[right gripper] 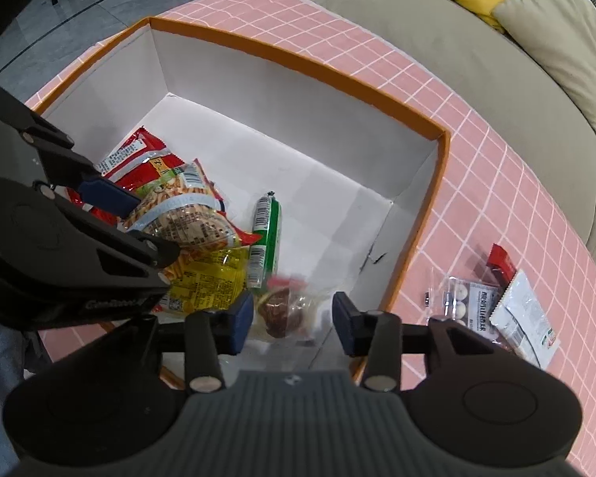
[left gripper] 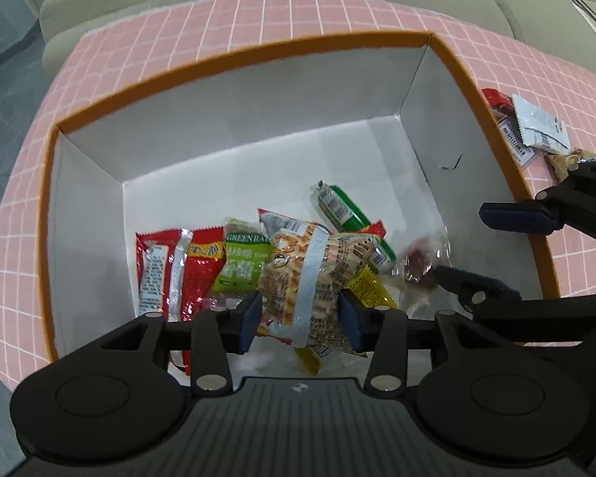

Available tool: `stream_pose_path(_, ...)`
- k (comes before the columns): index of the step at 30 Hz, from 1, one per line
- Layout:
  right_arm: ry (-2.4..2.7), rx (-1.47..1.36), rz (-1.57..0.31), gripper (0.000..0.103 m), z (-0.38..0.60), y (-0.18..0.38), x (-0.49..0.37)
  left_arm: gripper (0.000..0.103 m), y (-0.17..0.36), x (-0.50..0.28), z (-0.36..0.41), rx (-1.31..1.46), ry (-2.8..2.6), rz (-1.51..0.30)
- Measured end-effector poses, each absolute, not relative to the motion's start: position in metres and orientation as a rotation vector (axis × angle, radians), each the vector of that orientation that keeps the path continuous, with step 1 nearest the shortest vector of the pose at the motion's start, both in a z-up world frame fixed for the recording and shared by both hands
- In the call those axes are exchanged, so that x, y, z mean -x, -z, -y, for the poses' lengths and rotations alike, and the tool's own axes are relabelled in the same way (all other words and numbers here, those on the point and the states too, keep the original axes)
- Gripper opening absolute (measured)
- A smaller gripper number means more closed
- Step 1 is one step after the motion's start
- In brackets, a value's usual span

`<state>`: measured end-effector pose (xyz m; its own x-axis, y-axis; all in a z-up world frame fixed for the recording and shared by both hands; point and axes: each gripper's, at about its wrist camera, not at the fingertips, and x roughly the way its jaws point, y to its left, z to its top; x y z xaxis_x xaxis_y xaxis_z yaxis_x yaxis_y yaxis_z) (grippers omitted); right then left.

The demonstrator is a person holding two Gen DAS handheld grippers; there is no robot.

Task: Organize snacks
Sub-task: 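Withdraw both tools from the box toward the remaining snacks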

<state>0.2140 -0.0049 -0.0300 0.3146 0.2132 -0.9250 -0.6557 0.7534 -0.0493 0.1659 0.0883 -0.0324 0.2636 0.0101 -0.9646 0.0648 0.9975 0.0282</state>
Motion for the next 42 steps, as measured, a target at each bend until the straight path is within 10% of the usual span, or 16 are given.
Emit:
stream_pose_path(5,-0.611,0.463,-1.065,0.059,0.011,0.015,-0.206,0.070,0.015,-0.162,-0.087,-0.063,0.053,-1.262)
stream_pose_path(42,-0.271,0.074,-0.649,0.062,0.149,-0.029,-0.087,0.071,-0.056,-0.063,0.003,-0.058,0.108,-0.778)
